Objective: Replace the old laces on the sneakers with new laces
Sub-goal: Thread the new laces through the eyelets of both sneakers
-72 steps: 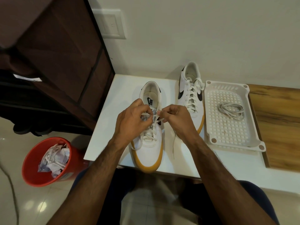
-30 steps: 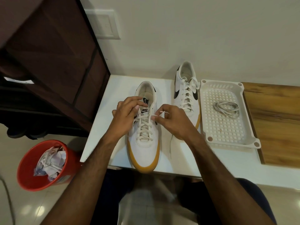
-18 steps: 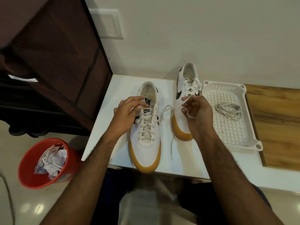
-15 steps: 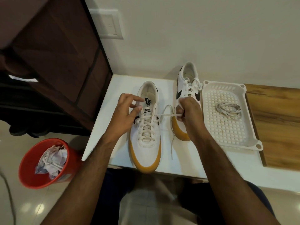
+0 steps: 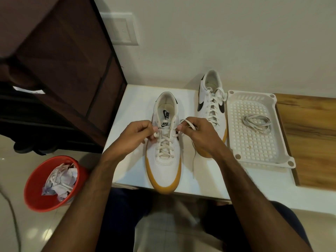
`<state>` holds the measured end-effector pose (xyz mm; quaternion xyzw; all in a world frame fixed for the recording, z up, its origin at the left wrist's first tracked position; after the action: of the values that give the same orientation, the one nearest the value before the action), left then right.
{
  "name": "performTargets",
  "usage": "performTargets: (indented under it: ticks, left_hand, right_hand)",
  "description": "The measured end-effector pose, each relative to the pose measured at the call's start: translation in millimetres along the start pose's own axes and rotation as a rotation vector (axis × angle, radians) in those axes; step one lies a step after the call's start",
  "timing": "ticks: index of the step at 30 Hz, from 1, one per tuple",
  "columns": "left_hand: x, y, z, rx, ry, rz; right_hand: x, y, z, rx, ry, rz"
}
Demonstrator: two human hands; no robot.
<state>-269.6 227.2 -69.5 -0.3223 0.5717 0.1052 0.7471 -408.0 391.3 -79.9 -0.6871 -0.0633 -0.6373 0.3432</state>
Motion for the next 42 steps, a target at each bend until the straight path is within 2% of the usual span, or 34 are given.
performTargets:
  ticks: [4,6,8,10,12,16,27,30,34,39,42]
  left_hand:
    - [-11.0,-4.7,-3.0,-0.114,0.059,0.253]
    - [-11.2,-4.9,-2.9,-0.159,0.136,0.134]
    - [-9.6,-0.8,-2.0,-0.148,0.252,-0.075]
    - [-9.3,4.2,-3.1,-0.13,0.337,-0.185]
    - [-11.4,7.2,-4.9,-0.134,0.39,-0.212]
    - [-10.0,9.9,-6.3,-0.107,0.384,-0.264]
    - [-10.5,9.4,-3.1,-0.092,0.377,-0.295]
    - [-9.7,9.0,-3.7,-0.1,0.382,-0.296]
    - [-9.5,12.3,-4.6,-0.11,0.432,-0.309]
    - [-15.0,20.9,-2.6,-0.195,0.661,-0.515]
    - [-20.7,25.3,1.1,-0.25,0.761,-0.606]
  right_hand:
    - [-0.3,0.7,0.1,-0.009,0.048,-0.071]
    - [-2.1,1.2,-0.6,-0.021,0.077,-0.092]
    - [-2.7,2.6,-0.8,-0.031,0.106,-0.13]
    - [-2.7,3.0,-1.0,-0.059,0.128,-0.168]
    - [-3.8,1.7,-1.8,-0.091,0.199,-0.264]
    - [-4.0,-2.7,-3.6,-0.126,0.349,-0.579]
    - [-13.8,-13.8,-4.8,-0.342,0.413,-0.765]
    - [-14.5,-15.3,-4.9,-0.358,0.372,-0.587]
    - [-7.9,-11.8,-3.8,-0.241,0.329,-0.467]
    - [0.2,1.8,-0.7,-0.031,0.169,-0.257]
    - [-2.9,7.9,-0.2,-0.011,0.13,-0.222]
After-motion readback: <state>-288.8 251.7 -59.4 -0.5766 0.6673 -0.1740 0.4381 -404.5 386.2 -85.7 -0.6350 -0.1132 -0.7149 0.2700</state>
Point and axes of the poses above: each hand's wrist, its own z-axis away from the middle knuckle, its own y-axis out of the palm, x = y × z, the point moved 5 cm from there along -z, towards the middle knuckle, and after that the axes turned 14 degrees about -x, right-handed, at the moved point
